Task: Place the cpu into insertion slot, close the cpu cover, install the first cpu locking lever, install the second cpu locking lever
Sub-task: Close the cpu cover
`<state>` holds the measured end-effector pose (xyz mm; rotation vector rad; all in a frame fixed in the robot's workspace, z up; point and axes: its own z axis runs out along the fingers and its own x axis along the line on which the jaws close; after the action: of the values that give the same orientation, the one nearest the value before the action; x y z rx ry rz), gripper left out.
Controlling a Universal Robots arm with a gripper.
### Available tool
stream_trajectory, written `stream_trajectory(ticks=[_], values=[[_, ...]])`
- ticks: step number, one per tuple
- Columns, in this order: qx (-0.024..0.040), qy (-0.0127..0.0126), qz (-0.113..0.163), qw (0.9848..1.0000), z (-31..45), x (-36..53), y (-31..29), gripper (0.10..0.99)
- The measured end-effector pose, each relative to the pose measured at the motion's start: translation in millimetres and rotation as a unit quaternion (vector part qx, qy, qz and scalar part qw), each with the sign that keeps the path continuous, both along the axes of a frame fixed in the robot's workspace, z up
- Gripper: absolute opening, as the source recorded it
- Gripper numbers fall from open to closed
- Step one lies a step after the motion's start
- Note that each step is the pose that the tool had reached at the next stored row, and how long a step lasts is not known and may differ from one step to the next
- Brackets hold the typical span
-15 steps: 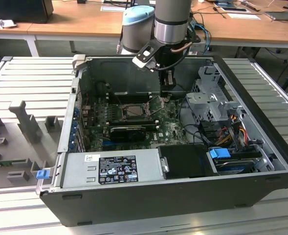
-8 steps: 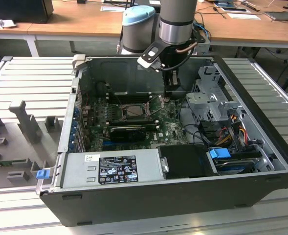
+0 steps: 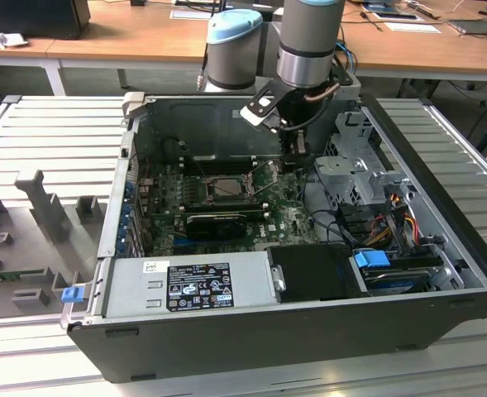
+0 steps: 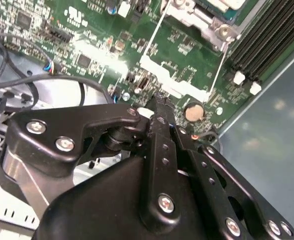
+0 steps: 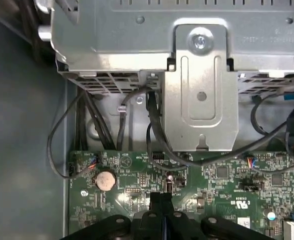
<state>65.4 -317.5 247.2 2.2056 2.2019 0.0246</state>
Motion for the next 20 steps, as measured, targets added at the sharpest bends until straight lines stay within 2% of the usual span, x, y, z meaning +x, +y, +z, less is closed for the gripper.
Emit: stream_trajectory(ticks=[1,2,3,6,13,20], values=[[0.0,0.007,0.0,1.0,-0.1,0.0,-0.1,0.106],[0.0,0.0113,0.0,0.9999,-0.1,0.0,-0.1,0.106],[0.0,0.0141,0.0,0.9999,-0.1,-0.1,-0.1,0.106],[0.0004,0.0143,0.002,0.9999,-0.1,-5.4,-0.7,0.106],[0.0004,0.0143,0.003,0.9999,-0.1,-7.9,-0.7,0.106],[0.0004,0.0143,0.003,0.9999,-0.1,-15.7,-0.7,0.106]])
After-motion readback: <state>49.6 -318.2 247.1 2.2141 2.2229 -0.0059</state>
